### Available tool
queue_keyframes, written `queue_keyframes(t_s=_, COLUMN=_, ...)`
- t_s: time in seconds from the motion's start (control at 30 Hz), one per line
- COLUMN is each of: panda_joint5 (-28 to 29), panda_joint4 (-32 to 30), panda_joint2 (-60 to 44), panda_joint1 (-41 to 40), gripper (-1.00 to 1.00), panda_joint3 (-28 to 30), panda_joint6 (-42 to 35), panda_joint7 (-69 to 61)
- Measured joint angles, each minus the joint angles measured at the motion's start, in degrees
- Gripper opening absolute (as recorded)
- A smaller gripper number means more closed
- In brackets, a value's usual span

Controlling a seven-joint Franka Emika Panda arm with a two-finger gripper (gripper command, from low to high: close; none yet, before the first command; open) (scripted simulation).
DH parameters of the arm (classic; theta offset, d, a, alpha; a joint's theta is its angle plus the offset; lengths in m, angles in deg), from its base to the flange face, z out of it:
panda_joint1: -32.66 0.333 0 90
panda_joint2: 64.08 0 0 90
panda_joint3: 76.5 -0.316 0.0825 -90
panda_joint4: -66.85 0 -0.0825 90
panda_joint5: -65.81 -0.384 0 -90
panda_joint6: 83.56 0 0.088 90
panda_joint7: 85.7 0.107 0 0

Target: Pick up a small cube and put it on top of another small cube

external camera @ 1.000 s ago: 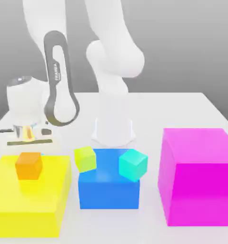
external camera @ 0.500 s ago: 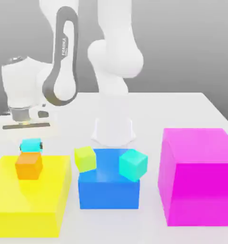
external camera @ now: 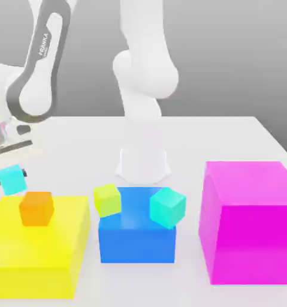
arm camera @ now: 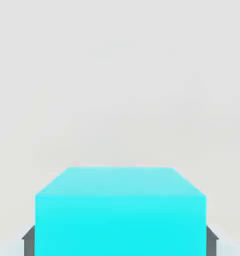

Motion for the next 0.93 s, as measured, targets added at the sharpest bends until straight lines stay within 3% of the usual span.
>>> queue_keyframes(t_s=0.6, panda_joint5=-12.59, panda_joint4=-5.36, panda_joint2=27.25, panda_joint1=34.65, gripper=-1.00, panda_joint3=-20.50, panda_joint6=-16.96, panda_joint7=-8.85)
queue_keyframes(t_s=0.8, panda_joint5=-15.45, panda_joint4=-10.00, panda_joint2=20.90, panda_joint1=36.28, gripper=-1.00, panda_joint3=-23.95, panda_joint6=-6.79, panda_joint7=-7.54)
queue_keyframes(t_s=0.83, panda_joint5=-15.50, panda_joint4=-10.60, panda_joint2=19.48, panda_joint1=36.13, gripper=1.00, panda_joint3=-24.46, panda_joint6=-4.80, panda_joint7=-7.41)
queue_keyframes(t_s=0.93, panda_joint5=-15.50, panda_joint4=-10.60, panda_joint2=19.48, panda_joint1=36.13, gripper=1.00, panda_joint3=-24.46, panda_joint6=-4.80, panda_joint7=-7.41)
